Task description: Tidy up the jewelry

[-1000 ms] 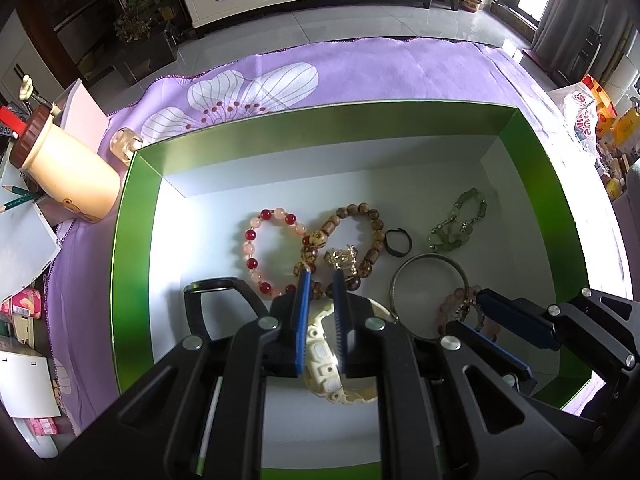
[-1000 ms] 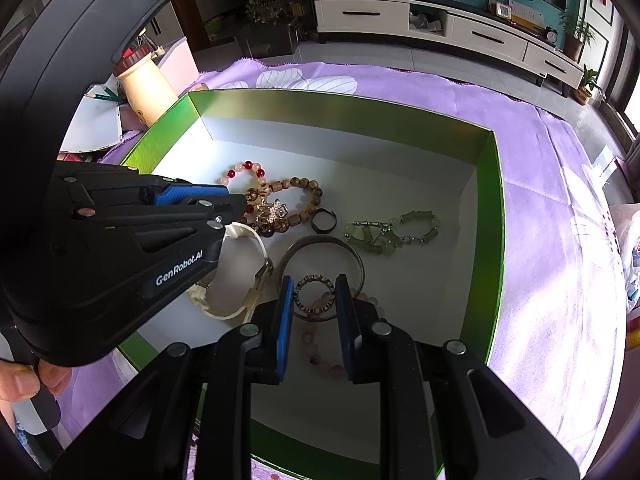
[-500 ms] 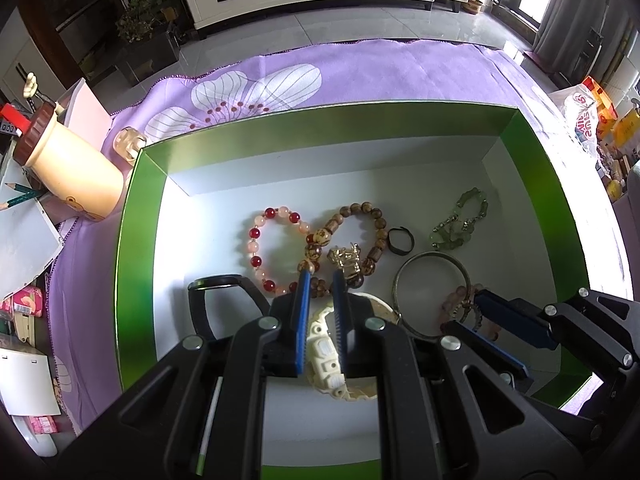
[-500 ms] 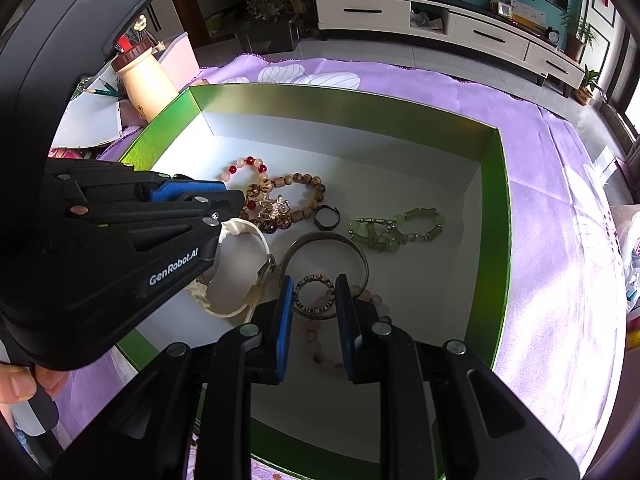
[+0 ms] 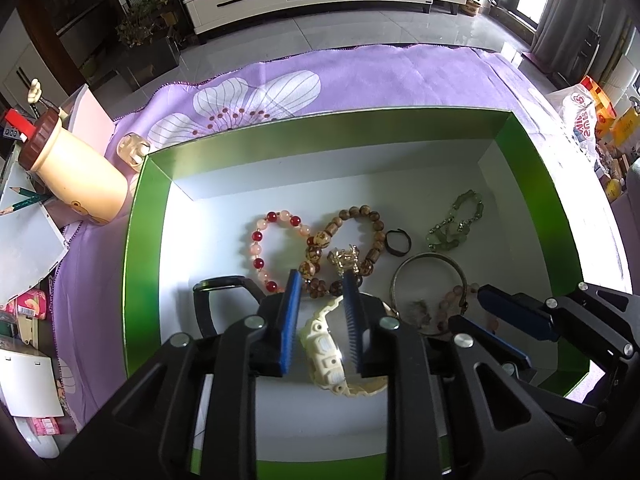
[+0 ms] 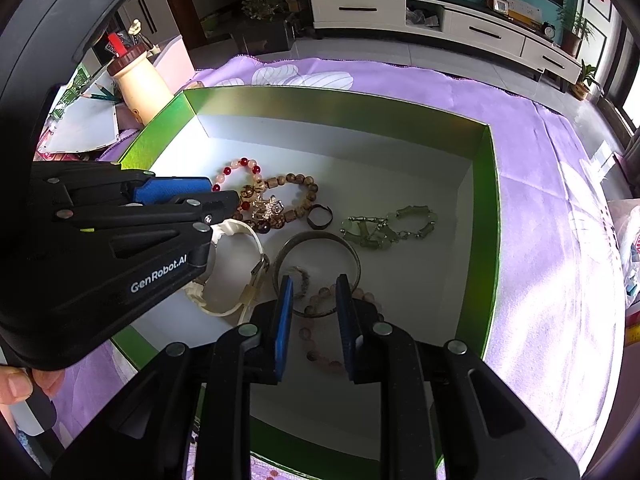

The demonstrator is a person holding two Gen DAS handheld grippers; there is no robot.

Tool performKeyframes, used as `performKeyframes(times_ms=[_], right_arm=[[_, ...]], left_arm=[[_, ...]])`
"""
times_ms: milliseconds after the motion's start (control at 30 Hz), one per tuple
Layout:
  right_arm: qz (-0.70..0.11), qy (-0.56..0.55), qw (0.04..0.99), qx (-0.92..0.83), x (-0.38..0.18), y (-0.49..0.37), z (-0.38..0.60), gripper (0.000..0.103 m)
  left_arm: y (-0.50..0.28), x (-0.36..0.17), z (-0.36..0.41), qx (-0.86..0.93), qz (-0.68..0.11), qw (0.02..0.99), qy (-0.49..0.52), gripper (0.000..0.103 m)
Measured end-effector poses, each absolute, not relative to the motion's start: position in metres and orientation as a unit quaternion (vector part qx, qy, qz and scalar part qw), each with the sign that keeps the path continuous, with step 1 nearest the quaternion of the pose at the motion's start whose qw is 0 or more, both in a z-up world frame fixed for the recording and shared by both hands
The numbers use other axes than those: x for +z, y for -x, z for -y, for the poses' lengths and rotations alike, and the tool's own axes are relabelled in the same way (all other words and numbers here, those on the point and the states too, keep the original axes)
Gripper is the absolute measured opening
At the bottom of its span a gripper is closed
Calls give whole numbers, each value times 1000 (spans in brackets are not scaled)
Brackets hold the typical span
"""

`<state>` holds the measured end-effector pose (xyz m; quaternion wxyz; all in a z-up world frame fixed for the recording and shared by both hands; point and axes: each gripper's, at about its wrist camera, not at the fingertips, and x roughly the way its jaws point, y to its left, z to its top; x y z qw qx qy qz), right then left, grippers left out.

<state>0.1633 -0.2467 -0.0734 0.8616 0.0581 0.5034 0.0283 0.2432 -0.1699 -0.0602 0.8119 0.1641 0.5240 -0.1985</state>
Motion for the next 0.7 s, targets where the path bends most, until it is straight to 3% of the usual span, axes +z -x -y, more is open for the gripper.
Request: performKeyframes(times_ms=[267, 300, 367, 400, 433, 467, 533, 700], right_arm=[[-500, -59, 864, 24, -66, -158, 248, 22], [-499, -59, 864, 24, -65, -156, 248, 23], [-494, -60, 867, 20, -60, -152, 248, 34], [-491, -61, 869, 17, -59, -149, 247, 45], [-487, -60, 871, 11, -56, -146, 247, 57], [-486, -59, 872, 5, -54, -144, 248, 62], [-484, -58, 873, -4, -51, -141, 250, 76], [-492, -74, 867, -11, -43, -138, 257, 95]], left_arm=[[-239, -53, 166, -197, -518, 816, -164, 35], [-238, -51, 164, -197, -517, 817, -162, 41], [-236, -47, 161, -195, -513, 821, -159, 56], [-233, -43, 159, -194, -509, 824, -157, 66], [-231, -39, 157, -194, -505, 827, -156, 70], [-229, -36, 155, -192, -501, 829, -156, 72], [-226, -30, 152, -190, -497, 833, -154, 84], [-224, -20, 139, -181, -502, 835, -135, 93]])
